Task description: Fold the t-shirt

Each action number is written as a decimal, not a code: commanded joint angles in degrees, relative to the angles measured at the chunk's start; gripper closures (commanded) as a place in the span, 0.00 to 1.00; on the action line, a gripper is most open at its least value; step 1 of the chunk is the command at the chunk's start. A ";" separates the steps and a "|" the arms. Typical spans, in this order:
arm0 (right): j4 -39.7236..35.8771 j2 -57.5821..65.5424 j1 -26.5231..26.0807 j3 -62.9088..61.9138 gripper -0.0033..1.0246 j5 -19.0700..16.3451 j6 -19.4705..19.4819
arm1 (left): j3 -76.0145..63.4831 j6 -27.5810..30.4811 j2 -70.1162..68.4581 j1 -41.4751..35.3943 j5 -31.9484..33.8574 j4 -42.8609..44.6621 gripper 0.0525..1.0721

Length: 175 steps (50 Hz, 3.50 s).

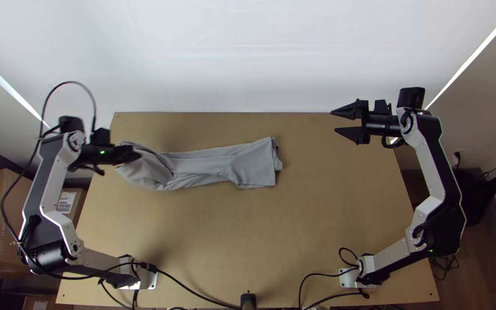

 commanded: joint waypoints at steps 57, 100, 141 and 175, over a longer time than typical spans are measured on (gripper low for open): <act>2.05 -4.49 -2.05 -6.45 0.04 0.98 -1.19 | 49.79 -29.15 41.18 -50.19 -12.49 0.72 0.98; 17.79 8.78 18.87 -16.91 0.04 11.97 -7.34 | 48.73 -29.15 18.42 -40.96 -16.80 11.53 0.04; 19.19 27.59 27.75 -1.70 0.04 16.45 -14.11 | 34.93 -22.47 -6.90 -20.92 -28.40 11.62 0.04; 18.93 29.79 18.96 -2.58 0.97 16.45 -13.58 | 34.14 -23.00 -8.21 -20.39 -29.89 11.09 0.04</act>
